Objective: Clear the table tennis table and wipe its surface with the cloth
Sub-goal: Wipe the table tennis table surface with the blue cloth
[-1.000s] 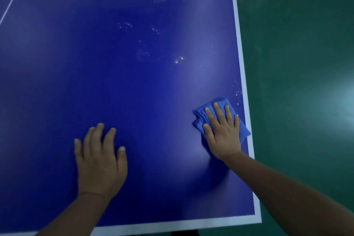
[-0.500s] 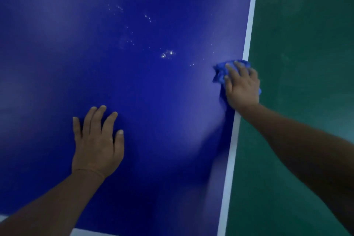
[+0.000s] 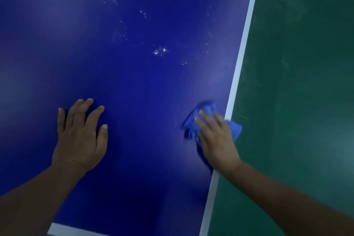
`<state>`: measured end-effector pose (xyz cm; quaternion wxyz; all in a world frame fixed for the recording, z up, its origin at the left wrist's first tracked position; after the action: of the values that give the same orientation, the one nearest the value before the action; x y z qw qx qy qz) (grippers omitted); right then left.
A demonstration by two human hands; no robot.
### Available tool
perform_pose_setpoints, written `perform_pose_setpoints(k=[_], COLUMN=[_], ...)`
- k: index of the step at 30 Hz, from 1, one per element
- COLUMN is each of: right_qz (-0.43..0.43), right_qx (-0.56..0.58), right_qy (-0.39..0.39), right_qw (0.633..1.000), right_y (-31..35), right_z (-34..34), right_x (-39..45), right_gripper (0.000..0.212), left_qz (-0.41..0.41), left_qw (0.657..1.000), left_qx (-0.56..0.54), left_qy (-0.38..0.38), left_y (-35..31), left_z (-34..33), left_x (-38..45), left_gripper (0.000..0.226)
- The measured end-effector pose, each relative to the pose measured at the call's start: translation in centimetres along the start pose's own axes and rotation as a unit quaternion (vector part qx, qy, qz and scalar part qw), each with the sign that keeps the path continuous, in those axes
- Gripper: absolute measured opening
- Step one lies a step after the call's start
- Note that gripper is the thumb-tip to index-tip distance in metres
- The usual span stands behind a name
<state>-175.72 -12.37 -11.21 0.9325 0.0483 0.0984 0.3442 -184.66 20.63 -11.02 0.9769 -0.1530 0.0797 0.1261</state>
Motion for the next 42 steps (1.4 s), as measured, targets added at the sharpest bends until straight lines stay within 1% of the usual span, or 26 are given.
perform_pose_setpoints(k=[1, 3, 4, 6, 7, 9, 11, 14, 16, 18, 20, 21, 22, 23, 24, 26, 27, 28, 29, 31, 32, 34, 36, 38, 40, 42], right_qz=[0.039, 0.069, 0.047, -0.049, -0.099, -0.177, -0.200, -0.143, -0.084, -0.001, 0.071, 0.076, 0.047, -0.018, -0.108, -0.284, -0.324, -0.321, -0.274, -0.118, -0.057, 0.009, 0.026, -0.027, -0.136, -0.227], right_qx=[-0.015, -0.018, -0.008, -0.012, -0.021, -0.018, -0.004, 0.016, 0.020, 0.001, -0.020, -0.029, -0.034, -0.026, -0.003, 0.045, 0.054, 0.051, 0.042, 0.026, 0.024, 0.018, -0.013, -0.022, 0.013, 0.039], right_qy=[0.028, 0.024, 0.012, -0.029, -0.035, -0.019, -0.027, -0.026, -0.003, 0.025, 0.044, 0.042, 0.029, 0.010, -0.013, -0.055, -0.063, -0.062, -0.057, -0.021, 0.001, 0.020, 0.026, 0.033, 0.015, -0.005], right_qw=[0.999, 0.997, 0.999, 0.998, 0.994, 0.984, 0.979, 0.989, 0.996, 1.000, 0.996, 0.996, 0.998, 0.999, 0.994, 0.956, 0.943, 0.944, 0.959, 0.992, 0.998, 1.000, 0.999, 0.999, 0.991, 0.973], right_y=[0.2, -1.7, -2.9, -5.7, -6.6, -6.6, -4.7, 1.1, 6.9, 11.4, 11.6, 10.5, 9.2, 7.7, 6.5, 6.3, 7.7, 9.9, 12.6, 17.9, 19.7, 19.8, 16.8, 12.8, 9.6, 7.6], right_z=[-0.5, 0.0, 0.7, 2.8, 3.6, 3.7, 2.6, 0.1, -1.5, -2.6, -2.7, -2.6, -2.4, -2.0, -1.4, -0.8, -1.0, -1.4, -2.0, -3.7, -4.3, -4.8, -4.4, -3.9, -2.9, -2.1], right_x=[-1.0, 0.3, 2.2, 6.7, 8.4, 10.0, 9.0, 3.8, -2.0, -6.9, -8.2, -7.7, -6.5, -5.1, -3.7, -1.3, -0.4, 0.0, -0.3, -3.4, -6.0, -10.5, -12.0, -10.7, -8.0, -5.0], right_gripper=[0.044, 0.045, 0.044, 0.045, 0.049, 0.059, 0.062, 0.055, 0.053, 0.051, 0.049, 0.048, 0.049, 0.050, 0.051, 0.057, 0.059, 0.059, 0.057, 0.050, 0.048, 0.047, 0.048, 0.049, 0.050, 0.051], left_qz=[0.000, 0.000, 0.000, -0.003, -0.004, -0.004, -0.008, -0.011, -0.012, -0.012, -0.015, -0.019, -0.022, -0.026, -0.029, -0.030, -0.031, -0.031, -0.030, -0.033, -0.034, -0.033, -0.032, -0.030, -0.028, -0.028], left_qw=[1.000, 1.000, 1.000, 1.000, 1.000, 1.000, 1.000, 1.000, 1.000, 1.000, 1.000, 1.000, 1.000, 1.000, 1.000, 0.999, 0.999, 0.999, 0.999, 0.999, 0.999, 0.999, 0.999, 1.000, 1.000, 1.000], left_qx=[-0.002, -0.007, -0.008, -0.008, -0.007, -0.006, -0.006, -0.003, 0.003, 0.007, 0.005, 0.003, 0.000, -0.002, -0.004, -0.009, -0.011, -0.011, -0.010, -0.007, -0.006, -0.005, -0.001, 0.002, 0.004, 0.006], left_qy=[-0.002, -0.005, -0.006, -0.005, -0.005, -0.008, -0.009, -0.008, -0.007, -0.007, -0.007, -0.008, -0.008, -0.009, -0.010, -0.011, -0.011, -0.010, -0.009, -0.008, -0.008, -0.009, -0.007, -0.006, -0.002, 0.003], left_y=[0.0, -0.1, -0.2, -0.2, -0.2, -0.1, -0.1, 0.0, -0.1, -0.1, 0.0, 0.0, 0.0, 0.0, 0.0, 0.0, 0.1, 0.1, 0.2, 0.2, 0.2, 0.2, 0.1, 0.0, 0.0, 0.0], left_z=[0.0, 0.2, 0.2, 0.2, 0.1, 0.1, 0.0, 0.0, 0.1, 0.2, 0.2, 0.2, 0.3, 0.3, 0.3, 0.3, 0.3, 0.3, 0.3, 0.2, 0.2, 0.2, 0.2, 0.2, 0.2, 0.2], left_x=[0.0, 0.0, 0.0, 0.0, -0.1, 0.0, 0.0, -0.1, -0.1, -0.1, -0.2, -0.2, -0.2, -0.2, -0.3, -0.4, -0.4, -0.4, -0.4, -0.3, -0.3, -0.4, -0.5, -0.5, -0.5, -0.5], left_gripper=[0.059, 0.060, 0.060, 0.061, 0.061, 0.061, 0.060, 0.057, 0.055, 0.050, 0.049, 0.050, 0.050, 0.051, 0.051, 0.051, 0.051, 0.052, 0.052, 0.052, 0.052, 0.052, 0.052, 0.052, 0.052, 0.052])
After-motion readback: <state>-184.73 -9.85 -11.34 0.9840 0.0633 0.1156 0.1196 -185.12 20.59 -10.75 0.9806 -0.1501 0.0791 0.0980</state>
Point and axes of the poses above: each hand's wrist, its own x-axis towards the middle knuckle, its own z-axis out of the back of the hand, y = z × x, the point moved 4 cm from there along x, towards the middle knuckle, and after that the axes turned 8 degrees about y, right-handed, at the moved point
